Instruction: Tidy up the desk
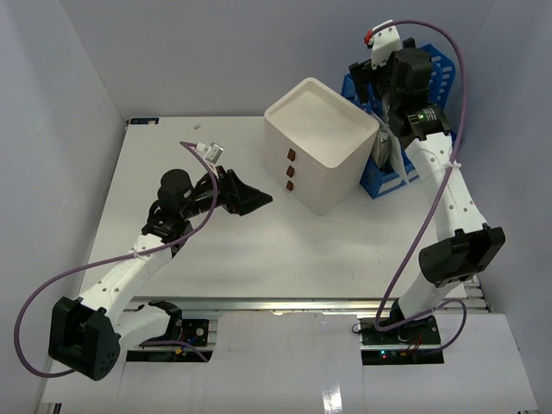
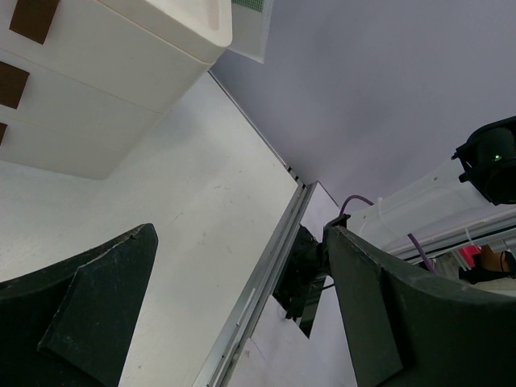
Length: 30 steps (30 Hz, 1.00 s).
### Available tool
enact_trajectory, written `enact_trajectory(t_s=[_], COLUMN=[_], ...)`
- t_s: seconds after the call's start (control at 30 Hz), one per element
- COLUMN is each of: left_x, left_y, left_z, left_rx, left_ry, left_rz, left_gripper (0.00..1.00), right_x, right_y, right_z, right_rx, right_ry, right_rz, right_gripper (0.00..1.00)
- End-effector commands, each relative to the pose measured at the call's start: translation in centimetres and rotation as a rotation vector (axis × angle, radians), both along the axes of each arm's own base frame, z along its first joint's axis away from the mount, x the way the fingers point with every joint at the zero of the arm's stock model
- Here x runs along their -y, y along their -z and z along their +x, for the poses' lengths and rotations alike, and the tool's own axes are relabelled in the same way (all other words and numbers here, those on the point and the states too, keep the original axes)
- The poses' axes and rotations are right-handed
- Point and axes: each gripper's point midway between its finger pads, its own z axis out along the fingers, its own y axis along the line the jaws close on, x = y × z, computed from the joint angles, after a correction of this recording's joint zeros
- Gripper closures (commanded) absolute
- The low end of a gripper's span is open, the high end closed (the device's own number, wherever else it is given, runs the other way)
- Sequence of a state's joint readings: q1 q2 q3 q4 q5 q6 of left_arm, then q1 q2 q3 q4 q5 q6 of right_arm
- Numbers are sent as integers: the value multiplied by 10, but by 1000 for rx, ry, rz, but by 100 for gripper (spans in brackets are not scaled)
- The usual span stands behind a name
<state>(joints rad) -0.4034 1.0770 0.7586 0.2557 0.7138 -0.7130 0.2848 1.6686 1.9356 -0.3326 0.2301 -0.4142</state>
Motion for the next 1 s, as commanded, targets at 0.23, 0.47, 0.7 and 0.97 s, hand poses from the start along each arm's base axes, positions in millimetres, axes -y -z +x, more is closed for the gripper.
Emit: enact_trajectory(t_s=[0.23, 0.47, 0.7, 0.97], left_x=[-13, -12, -12, -15], left_y=[-8, -13, -20, -23], left_z=[-12, -14, -17, -17], left_rx=[63, 68, 78, 95], left_ry=[-37, -32, -22, -37], left_rz=[61, 53, 47, 60], left_gripper=[2, 2, 2, 2], right_x=[15, 41, 84, 63], right_y=[-21, -22, -30, -29], right_z=[-15, -39, -89, -92], right_rx=[77, 79, 168, 205], right_ry=[92, 91, 53, -61], right_rz=[-55, -30, -26, 9], right_gripper=[5, 5, 10, 10])
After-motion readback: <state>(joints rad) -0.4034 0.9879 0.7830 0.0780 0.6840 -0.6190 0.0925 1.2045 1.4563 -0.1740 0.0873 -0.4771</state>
